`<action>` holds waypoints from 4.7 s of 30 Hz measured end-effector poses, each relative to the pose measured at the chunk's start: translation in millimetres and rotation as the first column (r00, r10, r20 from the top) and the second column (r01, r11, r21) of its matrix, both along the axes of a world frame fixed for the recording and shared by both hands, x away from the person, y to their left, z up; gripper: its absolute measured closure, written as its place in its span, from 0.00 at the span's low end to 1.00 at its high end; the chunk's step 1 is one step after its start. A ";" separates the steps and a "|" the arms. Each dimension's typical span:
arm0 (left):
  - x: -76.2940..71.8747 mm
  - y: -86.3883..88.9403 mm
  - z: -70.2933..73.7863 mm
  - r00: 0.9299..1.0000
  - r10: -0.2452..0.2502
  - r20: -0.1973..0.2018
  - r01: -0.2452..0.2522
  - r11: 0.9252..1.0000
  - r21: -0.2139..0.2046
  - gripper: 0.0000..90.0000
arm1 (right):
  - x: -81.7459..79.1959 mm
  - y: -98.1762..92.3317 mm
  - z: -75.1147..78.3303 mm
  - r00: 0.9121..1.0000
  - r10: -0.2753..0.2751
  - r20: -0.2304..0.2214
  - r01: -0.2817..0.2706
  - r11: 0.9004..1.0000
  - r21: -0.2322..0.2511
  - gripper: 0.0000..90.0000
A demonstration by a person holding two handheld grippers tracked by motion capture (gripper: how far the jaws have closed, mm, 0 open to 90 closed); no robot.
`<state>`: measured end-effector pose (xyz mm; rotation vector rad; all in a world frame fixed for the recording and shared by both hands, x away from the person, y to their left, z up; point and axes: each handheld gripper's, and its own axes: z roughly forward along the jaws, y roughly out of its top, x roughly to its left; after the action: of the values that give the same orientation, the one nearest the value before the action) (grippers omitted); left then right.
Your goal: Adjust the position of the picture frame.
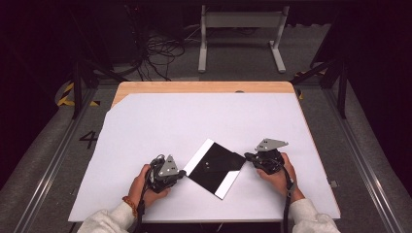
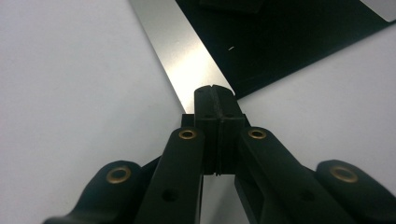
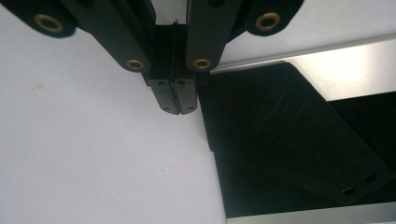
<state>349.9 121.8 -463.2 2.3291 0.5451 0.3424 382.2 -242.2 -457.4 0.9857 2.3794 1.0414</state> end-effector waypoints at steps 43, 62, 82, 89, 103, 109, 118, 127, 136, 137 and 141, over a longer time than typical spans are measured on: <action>8.7 8.8 9.7 1.000 0.005 -0.031 -0.007 0.998 -0.066 0.97 | -68.1 10.3 0.7 0.989 0.141 -0.046 -0.141 0.990 0.003 1.00; -46.4 10.4 3.9 0.994 -0.078 -0.082 0.070 0.993 -0.099 0.93 | -94.2 23.6 -1.1 0.982 0.187 0.001 -0.187 0.982 -0.030 1.00; -52.4 -12.7 -1.9 0.998 -0.029 -0.053 0.027 0.998 -0.048 0.94 | -87.2 15.7 -2.4 0.995 0.100 -0.003 -0.100 0.995 0.030 1.00; -51.4 -13.0 -1.1 0.999 -0.010 -0.050 0.009 0.999 -0.036 0.98 | -89.6 16.9 -3.7 0.995 0.098 -0.004 -0.097 0.995 0.034 1.00; 3.6 -8.3 -2.5 0.993 0.074 -0.093 -0.082 0.993 -0.084 1.00 | -90.6 22.3 -3.4 0.988 0.155 -0.025 -0.155 0.988 0.026 1.00; 22.5 -12.0 -1.3 0.988 0.122 -0.096 -0.130 0.988 -0.081 1.00 | -93.8 28.6 -3.7 0.985 0.172 -0.006 -0.172 0.985 0.009 1.00; 42.8 -19.4 0.6 0.988 0.118 -0.095 -0.125 0.990 -0.071 1.00 | -96.5 42.3 -4.7 0.983 0.181 0.044 -0.179 0.983 -0.041 1.00; 52.2 -23.3 0.7 0.990 0.119 -0.071 -0.123 0.990 -0.062 1.00 | -96.3 49.3 -5.1 0.983 0.175 0.059 -0.171 0.983 -0.058 1.00; 62.4 -32.3 1.8 0.991 0.121 -0.064 -0.124 0.991 -0.049 0.99 | -93.9 61.2 -6.2 0.982 0.175 0.075 -0.170 0.983 -0.070 1.00; 63.5 -33.1 1.0 0.991 0.123 -0.060 -0.126 0.990 -0.056 1.00 | -93.1 61.4 -6.2 0.982 0.175 0.073 -0.171 0.983 -0.067 1.00; 65.6 -33.2 -0.4 0.990 0.123 -0.063 -0.127 0.989 -0.073 1.00 | -92.3 67.9 -6.5 0.983 0.165 0.081 -0.159 0.984 -0.075 1.00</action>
<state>415.5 88.6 -463.6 2.2423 0.7226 0.3068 290.0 -174.3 -463.9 0.7182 2.4380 1.0299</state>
